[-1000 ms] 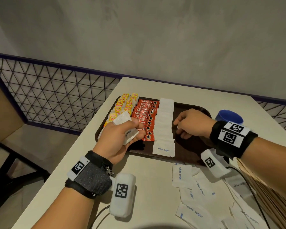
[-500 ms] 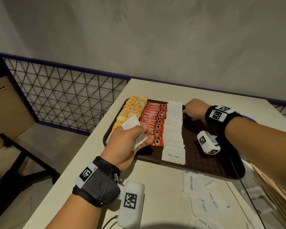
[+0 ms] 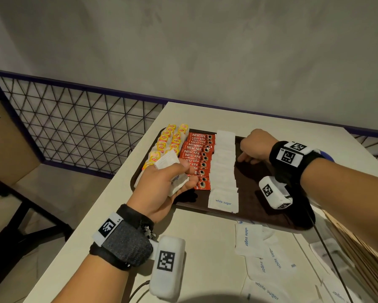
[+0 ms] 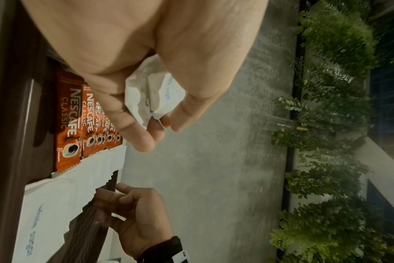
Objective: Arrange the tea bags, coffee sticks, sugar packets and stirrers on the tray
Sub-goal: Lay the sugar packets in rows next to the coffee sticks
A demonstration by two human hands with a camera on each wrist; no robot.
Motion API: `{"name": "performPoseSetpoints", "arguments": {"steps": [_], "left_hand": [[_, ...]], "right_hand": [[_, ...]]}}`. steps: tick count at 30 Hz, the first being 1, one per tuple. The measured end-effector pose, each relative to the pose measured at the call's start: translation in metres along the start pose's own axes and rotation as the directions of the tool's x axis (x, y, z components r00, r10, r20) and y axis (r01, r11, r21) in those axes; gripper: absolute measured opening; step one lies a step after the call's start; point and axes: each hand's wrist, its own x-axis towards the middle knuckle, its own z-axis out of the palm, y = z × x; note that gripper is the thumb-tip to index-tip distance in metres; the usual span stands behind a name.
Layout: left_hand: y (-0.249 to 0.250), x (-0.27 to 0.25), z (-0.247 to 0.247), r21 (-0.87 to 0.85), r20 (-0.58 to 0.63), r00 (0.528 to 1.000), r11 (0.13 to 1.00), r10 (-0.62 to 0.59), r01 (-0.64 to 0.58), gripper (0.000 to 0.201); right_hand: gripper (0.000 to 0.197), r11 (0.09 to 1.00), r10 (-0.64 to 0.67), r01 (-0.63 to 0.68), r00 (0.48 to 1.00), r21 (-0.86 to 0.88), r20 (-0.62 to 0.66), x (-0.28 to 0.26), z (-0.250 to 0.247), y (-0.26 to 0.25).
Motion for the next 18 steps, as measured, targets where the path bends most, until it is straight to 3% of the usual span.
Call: {"name": "performPoseSetpoints", "arguments": {"steps": [18], "left_hand": [[0.0009, -0.001, 0.0, -0.01, -0.004, 1.0, 1.0, -0.009, 0.009, 0.012]], "right_hand": [[0.025, 0.993, -0.043, 0.039, 0.999, -0.111, -0.031, -0.0043, 0.0087, -0.0103]]}}
